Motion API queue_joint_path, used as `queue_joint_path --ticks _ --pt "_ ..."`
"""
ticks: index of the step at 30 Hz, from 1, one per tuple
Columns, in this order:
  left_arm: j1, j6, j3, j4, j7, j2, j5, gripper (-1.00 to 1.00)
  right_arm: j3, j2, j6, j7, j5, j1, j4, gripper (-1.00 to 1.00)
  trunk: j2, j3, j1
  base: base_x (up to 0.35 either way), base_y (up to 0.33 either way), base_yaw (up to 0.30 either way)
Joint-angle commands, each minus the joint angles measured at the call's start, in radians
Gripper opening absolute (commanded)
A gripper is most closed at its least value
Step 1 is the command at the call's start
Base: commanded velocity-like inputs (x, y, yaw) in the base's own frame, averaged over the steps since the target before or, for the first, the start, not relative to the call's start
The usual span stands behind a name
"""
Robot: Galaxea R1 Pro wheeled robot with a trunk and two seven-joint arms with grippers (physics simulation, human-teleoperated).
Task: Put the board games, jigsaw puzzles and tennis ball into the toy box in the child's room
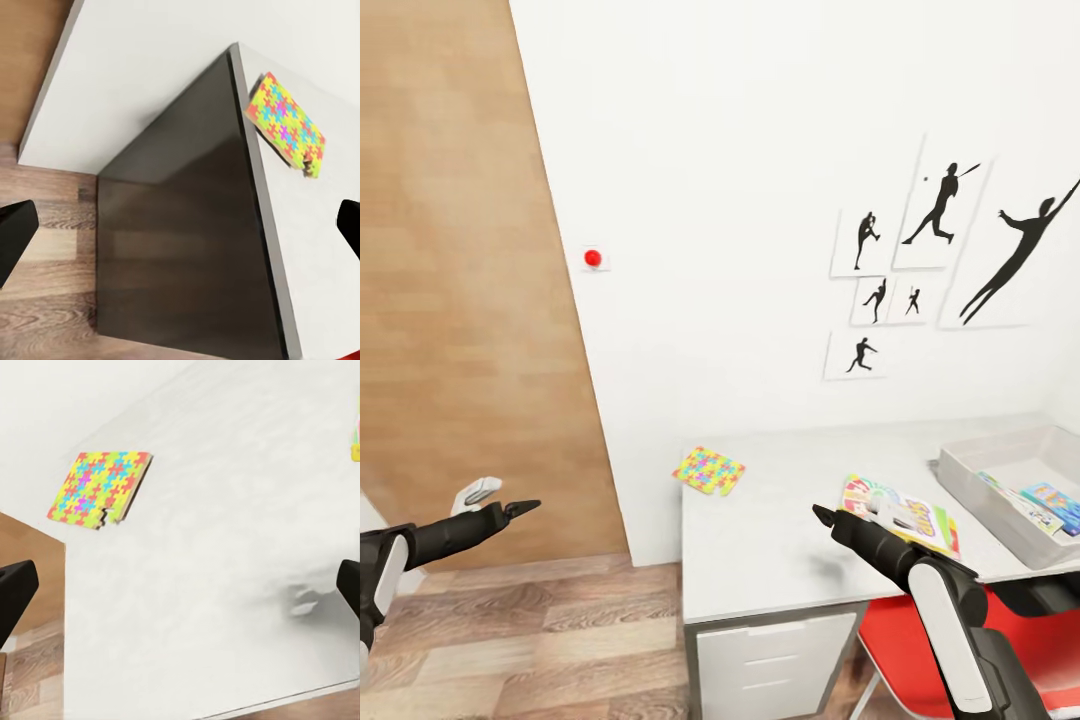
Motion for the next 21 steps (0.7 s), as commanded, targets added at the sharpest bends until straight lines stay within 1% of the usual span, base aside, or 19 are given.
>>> queue_joint_path --ticks 1,4,7,9,13,21 --pt "-0.001 0.009 0.001 0.0 -0.001 0.0 0.004 1.0 0.0 0.0 0.004 -0.009 -0.011 -0.001 -0.002 1.0 -0.002 -0.002 0.001 0.0 0.027 0.17" --pt "-0.001 0.009 0.001 0.0 -0.001 -0.001 0.004 1.0 0.005 0.0 0.004 -0.009 -0.011 -0.001 -0.002 1.0 -0.002 -0.002 0.001 0.0 0.016 0.217" --pt "-0.001 0.009 0.001 0.0 -0.001 0.0 0.004 1.0 0.038 0.0 0.0 -0.01 -0.01 -0.001 -0.002 1.0 -0.002 -0.003 0.001 0.017 -0.017 0.236" --pt "-0.001 0.009 0.001 0.0 -0.001 0.0 0.004 1.0 0.047 0.0 -0.002 -0.01 -0.009 -0.001 -0.002 1.0 -0.002 -0.003 0.001 0.05 -0.064 0.145" --pt "-0.001 0.009 0.001 0.0 -0.001 0.0 0.004 1.0 0.061 0.0 -0.001 -0.011 -0.01 -0.001 -0.002 1.0 -0.002 -0.003 0.001 0.044 -0.055 0.047" --pt "-0.001 0.009 0.001 0.0 -0.002 0.0 0.004 1.0 0.064 0.0 -0.005 -0.008 -0.01 -0.001 -0.002 1.0 -0.002 -0.003 0.001 0.013 -0.004 0.003"
